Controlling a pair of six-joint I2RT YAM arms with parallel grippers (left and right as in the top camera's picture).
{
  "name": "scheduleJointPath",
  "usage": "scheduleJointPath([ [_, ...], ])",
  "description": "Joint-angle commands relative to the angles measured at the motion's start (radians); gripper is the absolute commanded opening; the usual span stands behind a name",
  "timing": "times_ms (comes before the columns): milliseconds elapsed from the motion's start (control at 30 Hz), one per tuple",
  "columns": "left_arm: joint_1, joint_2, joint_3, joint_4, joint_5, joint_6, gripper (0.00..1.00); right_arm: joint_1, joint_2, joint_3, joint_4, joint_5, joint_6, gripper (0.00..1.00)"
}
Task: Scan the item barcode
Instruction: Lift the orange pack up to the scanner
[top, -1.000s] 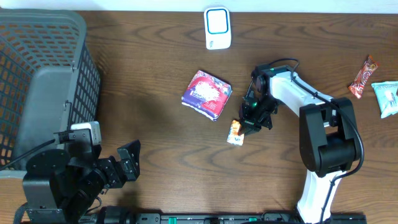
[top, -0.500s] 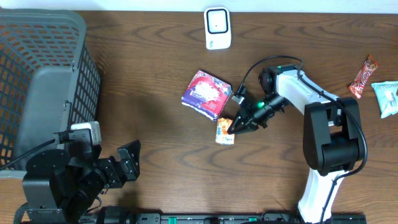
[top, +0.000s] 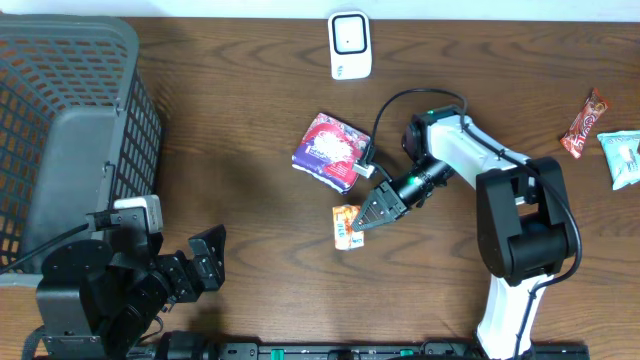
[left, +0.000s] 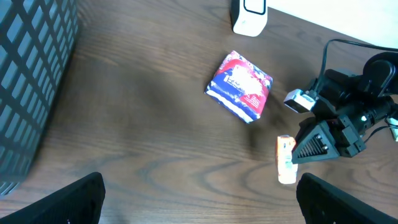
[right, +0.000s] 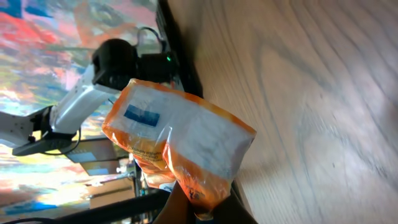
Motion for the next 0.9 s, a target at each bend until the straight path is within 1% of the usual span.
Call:
scheduleJointPath([
  [0,0.004,0.001,0.014,0.0,0.015,0.002,0.98,-0.015,-0.006,0.02,0.043,-0.156,-0.023,0.01],
  [33,0.004,0.001,0.014,0.001,0.015,0.002,0.98,-0.029,-0.006,0.025,0.073,-0.19,0.014,0.01],
  [100,0.004,0.001,0.014,0.0,0.015,0.002,0.98,-0.063,-0.006,0.04,0.161,-0.24,0.144,0.01],
  [133,0.004,0.001,0.014,0.0,0.015,0.002,0.98,-0.083,-0.006,0.05,0.219,-0.256,0.239,0.01],
  [233,0.004,0.001,0.014,0.0,0.015,0.002,0.98,-0.131,-0.006,0.086,0.455,-0.246,0.642,0.01],
  [300,0.004,0.001,0.014,0.0,0.015,0.002,0.98,-0.136,-0.006,0.124,0.601,-0.218,0.801,0.01],
  [400,0.004,0.001,0.014,0.0,0.015,0.002,0.98,-0.12,-0.006,0.183,0.78,-0.174,0.996,0.01],
  [433,0.004,0.001,0.014,0.0,0.015,0.002,0.98,-0.112,-0.006,0.205,0.866,-0.182,1.064,0.01],
  [500,0.004,0.001,0.014,0.0,0.015,0.002,0.98,-0.095,-0.006,0.246,1.096,-0.238,1.222,0.01],
  [533,0.004,0.001,0.014,0.0,0.015,0.002,0.98,-0.092,-0.004,0.256,1.185,-0.261,1.284,0.01],
  [567,0.004,0.001,0.014,0.0,0.015,0.002,0.98,-0.089,-0.002,0.266,1.324,-0.294,1.384,0.01],
  [600,0.004,0.001,0.014,0.0,0.015,0.002,0.98,-0.087,0.006,0.278,1.645,-0.355,1.623,0.01],
  [667,0.004,0.001,0.014,0.0,0.015,0.002,0.98,-0.087,0.014,0.282,1.918,-0.386,1.837,0.01],
  [700,0.004,0.001,0.014,0.0,0.015,0.002,0.98,-0.087,0.016,0.282,2.015,-0.398,1.918,0.01],
  [733,0.004,0.001,0.014,0.0,0.015,0.002,0.98,-0.087,0.017,0.281,2.095,-0.41,1.983,0.01],
  [767,0.004,0.001,0.014,0.0,0.015,0.002,0.98,-0.087,0.017,0.281,2.131,-0.418,2.01,0.01],
  [867,0.004,0.001,0.014,0.0,0.015,0.002,0.98,-0.081,0.017,0.28,2.12,-0.424,2.013,0.01],
])
